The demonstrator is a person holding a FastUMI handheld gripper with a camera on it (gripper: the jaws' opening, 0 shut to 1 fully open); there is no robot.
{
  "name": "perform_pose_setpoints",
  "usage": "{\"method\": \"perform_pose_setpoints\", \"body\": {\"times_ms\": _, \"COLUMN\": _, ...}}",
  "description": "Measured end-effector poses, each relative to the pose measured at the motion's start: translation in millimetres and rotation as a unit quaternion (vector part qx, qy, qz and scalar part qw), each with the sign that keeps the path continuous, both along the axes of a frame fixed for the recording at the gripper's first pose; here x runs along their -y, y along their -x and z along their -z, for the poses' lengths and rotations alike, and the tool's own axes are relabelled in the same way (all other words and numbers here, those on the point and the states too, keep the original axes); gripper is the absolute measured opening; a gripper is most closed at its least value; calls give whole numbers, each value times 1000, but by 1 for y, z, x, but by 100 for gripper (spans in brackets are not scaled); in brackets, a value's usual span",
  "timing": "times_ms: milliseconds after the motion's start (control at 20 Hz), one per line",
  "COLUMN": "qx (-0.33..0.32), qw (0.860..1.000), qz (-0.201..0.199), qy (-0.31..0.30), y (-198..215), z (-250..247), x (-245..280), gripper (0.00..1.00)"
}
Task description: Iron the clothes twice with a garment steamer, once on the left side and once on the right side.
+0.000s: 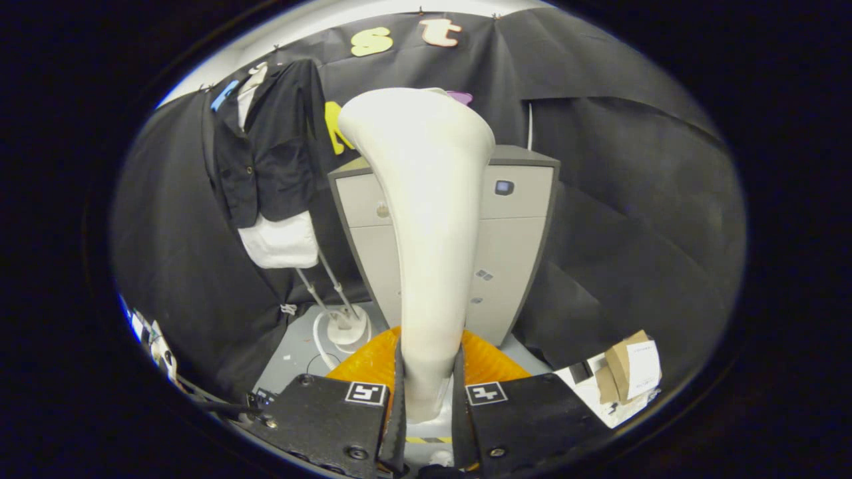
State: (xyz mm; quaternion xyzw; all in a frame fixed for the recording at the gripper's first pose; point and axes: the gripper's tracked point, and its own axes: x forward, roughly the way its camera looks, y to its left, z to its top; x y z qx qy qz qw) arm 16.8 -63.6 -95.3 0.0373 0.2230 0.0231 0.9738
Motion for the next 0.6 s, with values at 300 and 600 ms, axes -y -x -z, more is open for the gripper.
{"method": "perform_pose_setpoints", "body": {"times_ms": 300, "qx": -8, "qw": 1000, "qz": 17, "qy": -14, "y": 7, "z": 8, "x": 23, "gripper": 30}}
{"method": "perform_pose_setpoints", "body": {"times_ms": 600, "qx": -16, "qw": 1000, "qz": 19, "qy": -10, "y": 5, "z": 15, "x": 35, "gripper": 31}}
